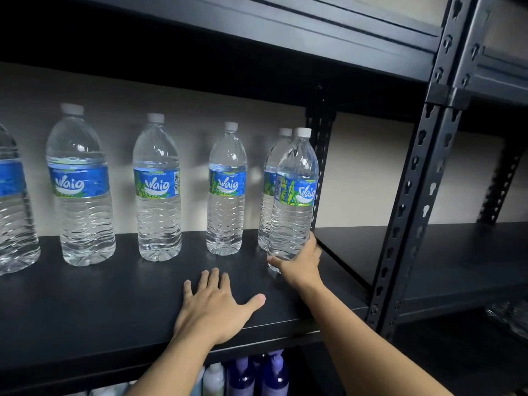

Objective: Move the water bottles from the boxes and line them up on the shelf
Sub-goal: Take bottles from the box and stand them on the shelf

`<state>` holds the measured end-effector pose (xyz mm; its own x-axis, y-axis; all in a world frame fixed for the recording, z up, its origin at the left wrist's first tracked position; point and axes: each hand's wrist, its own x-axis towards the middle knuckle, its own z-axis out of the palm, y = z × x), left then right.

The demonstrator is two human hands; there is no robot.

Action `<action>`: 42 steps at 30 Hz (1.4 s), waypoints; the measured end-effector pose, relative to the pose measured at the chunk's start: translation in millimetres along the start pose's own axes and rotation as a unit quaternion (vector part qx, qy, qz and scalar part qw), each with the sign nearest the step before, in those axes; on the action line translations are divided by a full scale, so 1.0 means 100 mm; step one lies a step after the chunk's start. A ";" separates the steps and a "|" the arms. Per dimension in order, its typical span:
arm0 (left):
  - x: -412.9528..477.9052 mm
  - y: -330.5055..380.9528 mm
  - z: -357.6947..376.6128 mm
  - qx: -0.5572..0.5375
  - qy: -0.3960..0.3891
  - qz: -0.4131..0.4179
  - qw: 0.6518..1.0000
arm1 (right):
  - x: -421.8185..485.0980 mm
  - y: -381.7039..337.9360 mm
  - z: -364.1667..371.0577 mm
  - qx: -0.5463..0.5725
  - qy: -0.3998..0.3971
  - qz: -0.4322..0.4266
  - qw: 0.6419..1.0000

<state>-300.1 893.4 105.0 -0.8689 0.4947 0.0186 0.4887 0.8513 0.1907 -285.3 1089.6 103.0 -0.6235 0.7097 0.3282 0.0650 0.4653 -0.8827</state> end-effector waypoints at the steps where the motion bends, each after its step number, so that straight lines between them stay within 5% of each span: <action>1: 0.00 0.01 0.00 -0.001 0.001 0.000 1.000 | 0.01 0.01 -0.01 0.006 0.002 0.005 1.000; 31: 0.01 -0.01 0.01 -0.025 0.020 0.007 0.999 | 0.00 -0.04 0.03 -0.042 0.045 0.012 0.998; 42: -0.25 -0.08 -0.10 -0.200 0.135 0.009 0.970 | -0.81 -0.24 -0.15 -0.207 -0.046 0.034 0.977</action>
<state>-283.5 872.5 112.7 -0.8755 0.3994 0.2718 0.4818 0.6803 0.5523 -224.7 1029.3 102.7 -0.6727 0.7046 0.2260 0.4063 0.6070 -0.6830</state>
